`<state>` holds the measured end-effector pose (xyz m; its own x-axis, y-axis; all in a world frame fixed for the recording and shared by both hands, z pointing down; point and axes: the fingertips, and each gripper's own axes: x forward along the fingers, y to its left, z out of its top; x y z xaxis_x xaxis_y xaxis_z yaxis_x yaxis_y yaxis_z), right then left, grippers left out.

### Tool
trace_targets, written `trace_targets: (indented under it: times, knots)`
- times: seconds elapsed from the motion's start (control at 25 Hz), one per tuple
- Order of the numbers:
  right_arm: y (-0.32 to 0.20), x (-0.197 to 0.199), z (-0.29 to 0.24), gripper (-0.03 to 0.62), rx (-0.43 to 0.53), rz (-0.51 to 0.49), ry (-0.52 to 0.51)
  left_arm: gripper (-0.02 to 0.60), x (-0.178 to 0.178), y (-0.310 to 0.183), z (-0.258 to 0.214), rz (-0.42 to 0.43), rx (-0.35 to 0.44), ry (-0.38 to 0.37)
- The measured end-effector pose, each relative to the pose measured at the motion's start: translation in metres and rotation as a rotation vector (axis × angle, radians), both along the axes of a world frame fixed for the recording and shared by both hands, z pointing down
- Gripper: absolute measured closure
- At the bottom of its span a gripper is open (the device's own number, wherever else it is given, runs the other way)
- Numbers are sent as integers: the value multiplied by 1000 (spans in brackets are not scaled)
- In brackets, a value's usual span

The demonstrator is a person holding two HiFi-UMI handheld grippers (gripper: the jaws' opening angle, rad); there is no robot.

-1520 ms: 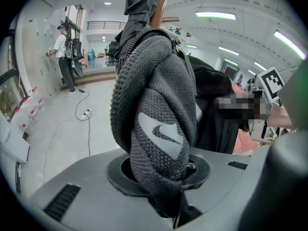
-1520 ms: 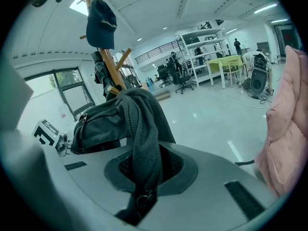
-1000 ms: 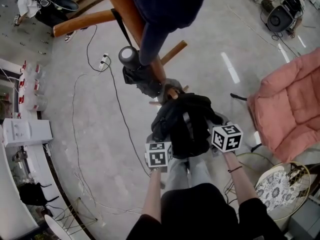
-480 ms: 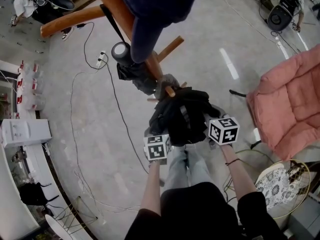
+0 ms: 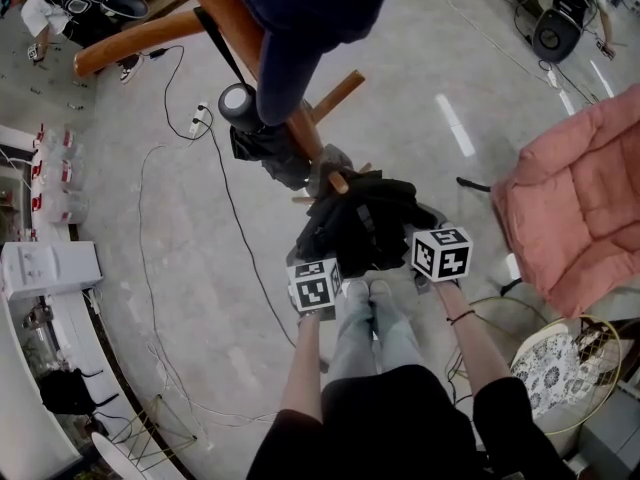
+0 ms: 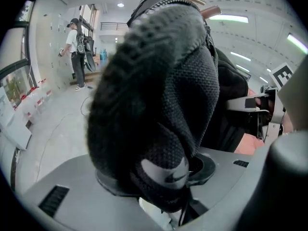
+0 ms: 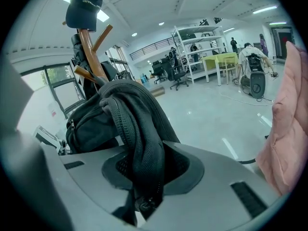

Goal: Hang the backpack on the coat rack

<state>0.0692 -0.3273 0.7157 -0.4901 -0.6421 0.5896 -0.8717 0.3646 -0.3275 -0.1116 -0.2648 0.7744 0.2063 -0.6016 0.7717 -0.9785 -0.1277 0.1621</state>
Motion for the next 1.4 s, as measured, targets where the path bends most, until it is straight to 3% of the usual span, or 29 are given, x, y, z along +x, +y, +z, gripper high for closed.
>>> trace_targets:
  times: [0.2,0.44,0.6,1.12,1.4]
  knots:
    - [-4,4,4,498,-26,40,4,310,1,-6,2,-36,-7,18]
    - [-6,10,8,439,-71,93,-14,264,-1,-10,0,-77,-6,12]
    - [-5,8,5,379,-51,83,-25,247,-3,-9,-5,-101,2,5]
    - [21,2,-33,365,28,-39,-1,235,-18,18,-38,-140,30,-21]
    - [45,9,-65,367,85,-54,-5,238,-24,39,-83,-156,126,-42]
